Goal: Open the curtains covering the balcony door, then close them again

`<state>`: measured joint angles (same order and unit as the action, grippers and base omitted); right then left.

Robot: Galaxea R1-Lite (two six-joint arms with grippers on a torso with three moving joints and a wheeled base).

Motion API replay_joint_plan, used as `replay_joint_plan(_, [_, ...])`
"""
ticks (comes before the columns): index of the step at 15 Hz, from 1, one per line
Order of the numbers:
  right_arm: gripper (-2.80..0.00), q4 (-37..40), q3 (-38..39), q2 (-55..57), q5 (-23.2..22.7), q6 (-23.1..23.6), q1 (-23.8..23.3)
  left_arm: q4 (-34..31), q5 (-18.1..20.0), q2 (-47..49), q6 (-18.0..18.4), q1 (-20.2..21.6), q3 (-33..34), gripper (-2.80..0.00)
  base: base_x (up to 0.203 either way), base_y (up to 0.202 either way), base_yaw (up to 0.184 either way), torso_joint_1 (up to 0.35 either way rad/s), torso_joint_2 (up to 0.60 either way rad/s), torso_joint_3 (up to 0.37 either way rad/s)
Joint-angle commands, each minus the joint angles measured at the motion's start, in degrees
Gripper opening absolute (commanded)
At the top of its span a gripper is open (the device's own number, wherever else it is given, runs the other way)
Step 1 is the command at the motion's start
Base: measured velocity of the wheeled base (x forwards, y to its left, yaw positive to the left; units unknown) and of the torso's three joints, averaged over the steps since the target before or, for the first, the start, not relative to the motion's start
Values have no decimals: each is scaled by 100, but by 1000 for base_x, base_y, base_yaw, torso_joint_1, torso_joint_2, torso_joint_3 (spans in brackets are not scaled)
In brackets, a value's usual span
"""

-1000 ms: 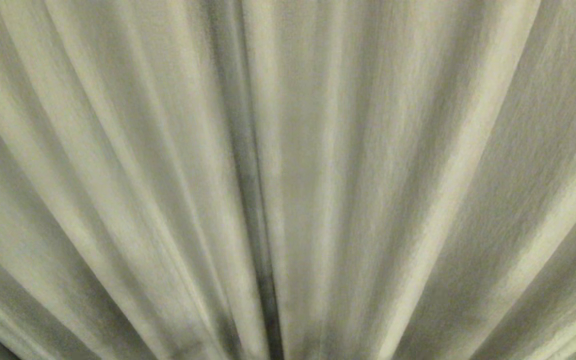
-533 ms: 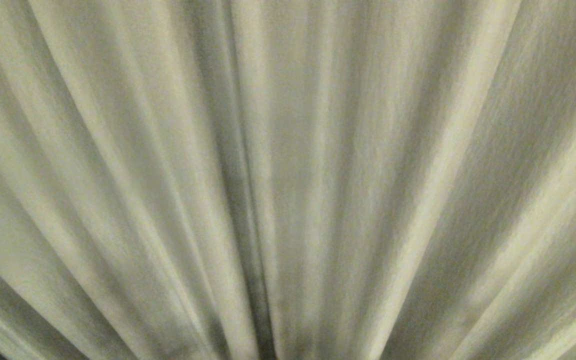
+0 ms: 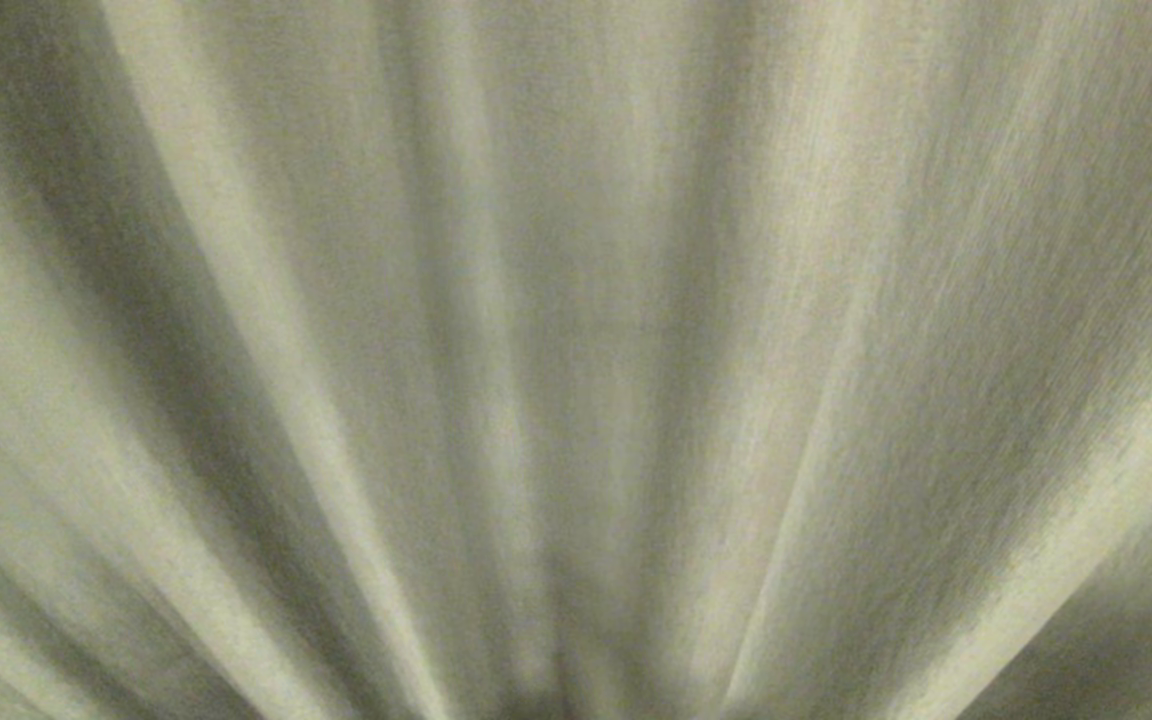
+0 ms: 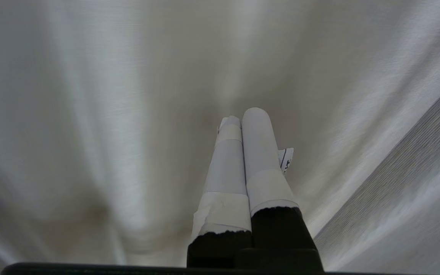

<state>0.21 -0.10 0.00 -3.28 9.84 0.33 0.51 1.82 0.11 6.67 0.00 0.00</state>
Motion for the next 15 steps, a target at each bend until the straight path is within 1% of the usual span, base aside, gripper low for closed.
replay_joint_plan(1, [-280, -3, 1, 9, -6, 9, 2, 10, 3, -11, 19, 0, 0, -280, 127, -185, -3, 4, 1, 1])
replay_joint_plan(3, [-280, -3, 1, 9, -6, 9, 2, 2, 12, -11, 28, 0, 0, -280, 12, -89, -1, 12, 6, 1])
replay_joint_plan(5, [-280, -3, 1, 9, -6, 9, 2, 2, 3, -11, 28, 0, 0, -280, 1, -157, 2, -21, -1, 3])
replay_joint_plan(15, [-280, -3, 1, 9, -6, 9, 2, 2, 21, -11, 36, 0, 0, -280, 0, -191, 0, 4, 1, 3])
